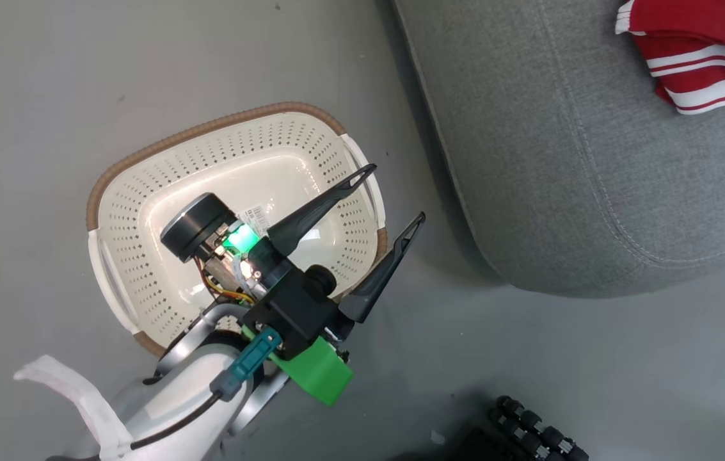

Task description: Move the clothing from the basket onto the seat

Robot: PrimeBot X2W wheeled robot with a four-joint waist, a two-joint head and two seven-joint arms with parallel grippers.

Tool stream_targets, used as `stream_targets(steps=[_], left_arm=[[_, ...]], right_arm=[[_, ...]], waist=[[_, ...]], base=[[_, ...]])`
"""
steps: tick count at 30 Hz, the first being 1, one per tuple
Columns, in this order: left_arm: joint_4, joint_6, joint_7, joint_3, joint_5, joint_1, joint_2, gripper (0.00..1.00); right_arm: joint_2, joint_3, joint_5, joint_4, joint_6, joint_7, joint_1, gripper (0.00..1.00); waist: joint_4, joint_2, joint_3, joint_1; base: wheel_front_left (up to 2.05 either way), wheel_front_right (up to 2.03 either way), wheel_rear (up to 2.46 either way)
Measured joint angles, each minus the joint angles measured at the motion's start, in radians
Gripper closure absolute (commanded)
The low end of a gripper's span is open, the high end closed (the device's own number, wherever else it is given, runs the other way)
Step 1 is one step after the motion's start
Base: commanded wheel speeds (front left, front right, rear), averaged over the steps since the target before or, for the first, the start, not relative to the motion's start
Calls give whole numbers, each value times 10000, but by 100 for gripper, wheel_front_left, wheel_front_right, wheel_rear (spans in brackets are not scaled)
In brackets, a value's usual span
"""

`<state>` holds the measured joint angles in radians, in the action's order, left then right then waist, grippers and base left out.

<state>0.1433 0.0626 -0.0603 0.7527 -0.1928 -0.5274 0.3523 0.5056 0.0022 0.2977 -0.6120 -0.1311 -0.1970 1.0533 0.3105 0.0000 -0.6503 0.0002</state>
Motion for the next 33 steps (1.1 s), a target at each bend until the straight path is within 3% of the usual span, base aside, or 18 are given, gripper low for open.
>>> stream_targets(steps=[6,9,10,15,22,33], left_arm=[[-167,-23,-130,-33,-6,-92,-38,0],[-253,-192,-328,-84,-65,-91,-169,0],[-316,-201,-362,-81,-90,-89,-203,0],[-591,-320,-660,-73,-320,36,-359,0],[-1106,-648,-1277,-286,-660,534,-529,0],[-1860,-1348,-1875,-1252,-1469,1340,-780,0]], right_arm=[[-596,-67,476,-1490,-2,-491,-790,100],[-771,-418,771,-2002,-2,-571,-1080,33],[-848,-500,832,-2038,-2,-604,-1169,0],[-1175,-968,815,-1693,-2,-646,-1966,0],[-2146,-1808,134,376,-2,-652,-4078,0],[-3678,-1776,-1028,3519,0,-656,-6819,0]], waist=[[-308,0,-193,0],[-357,0,-65,0],[-364,0,1,-1],[-400,0,405,-1],[-505,0,1261,-2],[-938,0,2686,-2]], base=[[0,0,0],[0,0,0],[0,0,0],[0,0,0],[0,0,0],[0,0,0]])
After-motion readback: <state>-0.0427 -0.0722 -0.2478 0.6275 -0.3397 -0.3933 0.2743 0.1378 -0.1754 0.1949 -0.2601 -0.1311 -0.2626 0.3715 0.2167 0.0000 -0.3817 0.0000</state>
